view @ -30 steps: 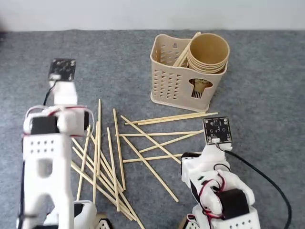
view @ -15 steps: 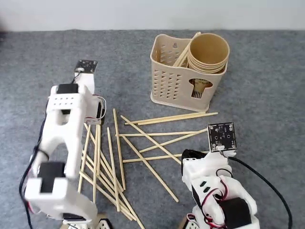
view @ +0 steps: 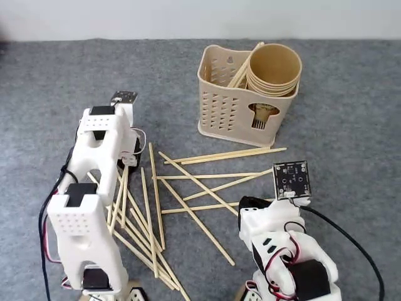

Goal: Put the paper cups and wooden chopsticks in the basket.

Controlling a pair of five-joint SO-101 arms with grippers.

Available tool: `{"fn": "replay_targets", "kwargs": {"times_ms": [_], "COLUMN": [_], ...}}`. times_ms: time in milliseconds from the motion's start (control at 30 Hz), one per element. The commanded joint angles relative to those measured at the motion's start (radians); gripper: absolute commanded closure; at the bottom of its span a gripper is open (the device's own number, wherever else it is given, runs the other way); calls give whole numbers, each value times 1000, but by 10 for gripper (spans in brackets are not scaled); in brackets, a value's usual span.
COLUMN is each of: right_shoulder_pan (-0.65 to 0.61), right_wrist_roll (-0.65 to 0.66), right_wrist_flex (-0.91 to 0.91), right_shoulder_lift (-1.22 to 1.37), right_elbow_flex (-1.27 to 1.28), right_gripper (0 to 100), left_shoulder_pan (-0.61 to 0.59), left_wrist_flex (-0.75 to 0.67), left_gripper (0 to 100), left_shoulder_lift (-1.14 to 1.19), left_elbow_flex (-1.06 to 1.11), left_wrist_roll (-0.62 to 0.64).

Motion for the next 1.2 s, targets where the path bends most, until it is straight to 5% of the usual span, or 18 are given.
{"fn": "replay_targets", "kwargs": {"times_ms": [0,467,900,1167], "right_shoulder_pan": [7,7,8,8], "right_wrist_roll": [-11,-11,-11,-11], "right_wrist_flex": [-18,-19,-21,-21], "right_shoulder_lift": [-8,-8,-8,-8], "right_elbow_flex": [-5,-5,-5,-5], "right_gripper": [988,988,988,988], "left_shoulder_pan": [5,192,293,333], "left_wrist_flex": [6,215,172,-77], "left_gripper": [991,988,988,988], "left_shoulder_lift": [9,-557,-761,-761], "left_elbow_flex": [-48,-50,-401,-567], "left_wrist_roll": [-6,54,72,172]}}
